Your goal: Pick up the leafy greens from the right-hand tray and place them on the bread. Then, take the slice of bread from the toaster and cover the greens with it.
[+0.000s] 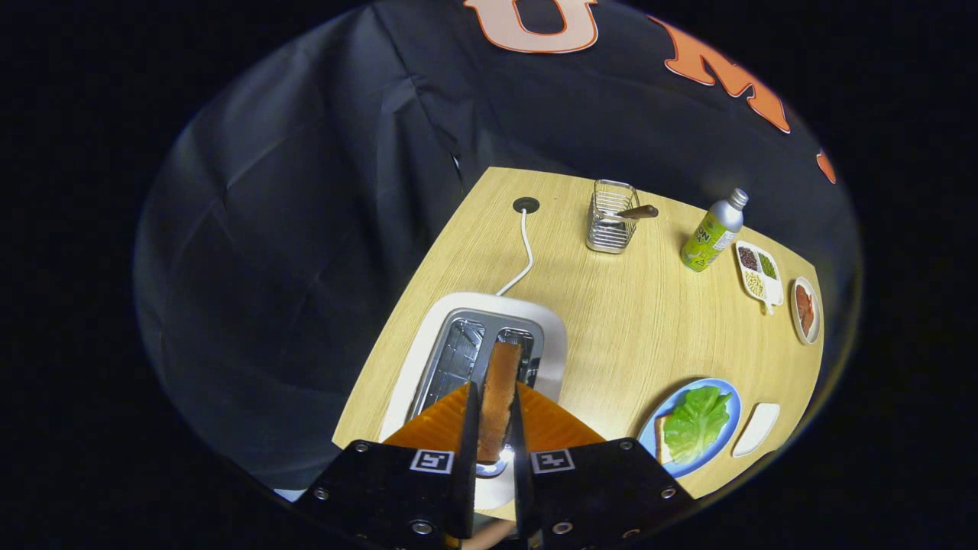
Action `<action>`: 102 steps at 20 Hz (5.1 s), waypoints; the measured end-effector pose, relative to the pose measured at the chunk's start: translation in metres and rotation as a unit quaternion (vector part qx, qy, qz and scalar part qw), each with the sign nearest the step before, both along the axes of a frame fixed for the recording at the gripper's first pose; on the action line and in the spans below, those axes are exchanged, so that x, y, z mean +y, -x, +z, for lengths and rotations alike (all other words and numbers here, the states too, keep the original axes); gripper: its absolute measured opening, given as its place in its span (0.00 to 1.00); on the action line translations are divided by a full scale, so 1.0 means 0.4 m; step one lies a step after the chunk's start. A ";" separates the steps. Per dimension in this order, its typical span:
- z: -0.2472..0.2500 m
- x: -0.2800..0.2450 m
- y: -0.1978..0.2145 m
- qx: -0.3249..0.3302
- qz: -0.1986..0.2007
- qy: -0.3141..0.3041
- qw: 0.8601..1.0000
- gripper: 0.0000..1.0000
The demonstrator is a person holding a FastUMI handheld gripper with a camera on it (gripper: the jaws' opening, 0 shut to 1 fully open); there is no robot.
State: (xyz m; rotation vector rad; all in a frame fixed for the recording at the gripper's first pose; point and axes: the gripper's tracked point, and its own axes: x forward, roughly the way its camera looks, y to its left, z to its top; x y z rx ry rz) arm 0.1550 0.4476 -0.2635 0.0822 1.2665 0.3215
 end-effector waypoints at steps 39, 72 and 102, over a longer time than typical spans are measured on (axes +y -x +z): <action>0.141 -0.384 0.065 -0.069 -0.085 -0.264 0.958 0.10; -0.290 -0.735 0.202 0.017 -0.195 -0.336 0.921 0.10; -0.247 -0.855 0.140 -0.174 -0.186 -0.164 0.953 0.50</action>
